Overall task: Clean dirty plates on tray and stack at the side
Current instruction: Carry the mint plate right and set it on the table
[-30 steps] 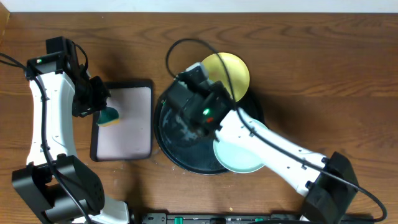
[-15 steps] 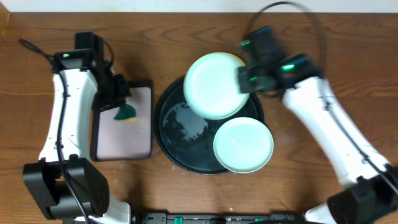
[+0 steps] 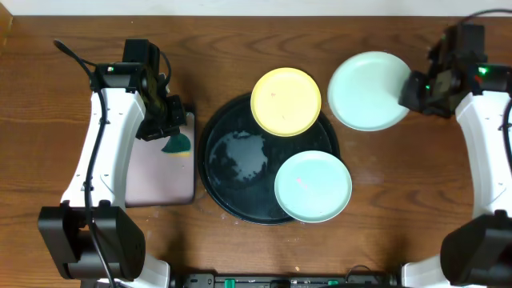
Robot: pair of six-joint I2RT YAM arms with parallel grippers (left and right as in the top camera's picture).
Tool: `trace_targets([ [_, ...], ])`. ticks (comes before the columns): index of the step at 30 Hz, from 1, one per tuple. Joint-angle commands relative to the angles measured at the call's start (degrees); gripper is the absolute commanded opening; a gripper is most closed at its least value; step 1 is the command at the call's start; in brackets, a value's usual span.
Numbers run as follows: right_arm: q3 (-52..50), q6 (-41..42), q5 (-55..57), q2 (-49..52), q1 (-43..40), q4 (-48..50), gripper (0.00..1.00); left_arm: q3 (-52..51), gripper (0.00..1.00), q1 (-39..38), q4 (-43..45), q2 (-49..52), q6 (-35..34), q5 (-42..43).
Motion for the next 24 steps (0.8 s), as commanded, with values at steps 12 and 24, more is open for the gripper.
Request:
trace_targets([
  [12,-21.2,-11.5,-3.8,1.1,-8.8,16.5,0.01,-0.8,0.08,-0.1,-0.1,-0.4,0.4,-0.3],
  [24,-25.0,-10.3,-2.9,0.7,-8.7,20.2,0.3,-0.8,0.07,-0.1,-0.1,-0.4,0.4,-0.3],
])
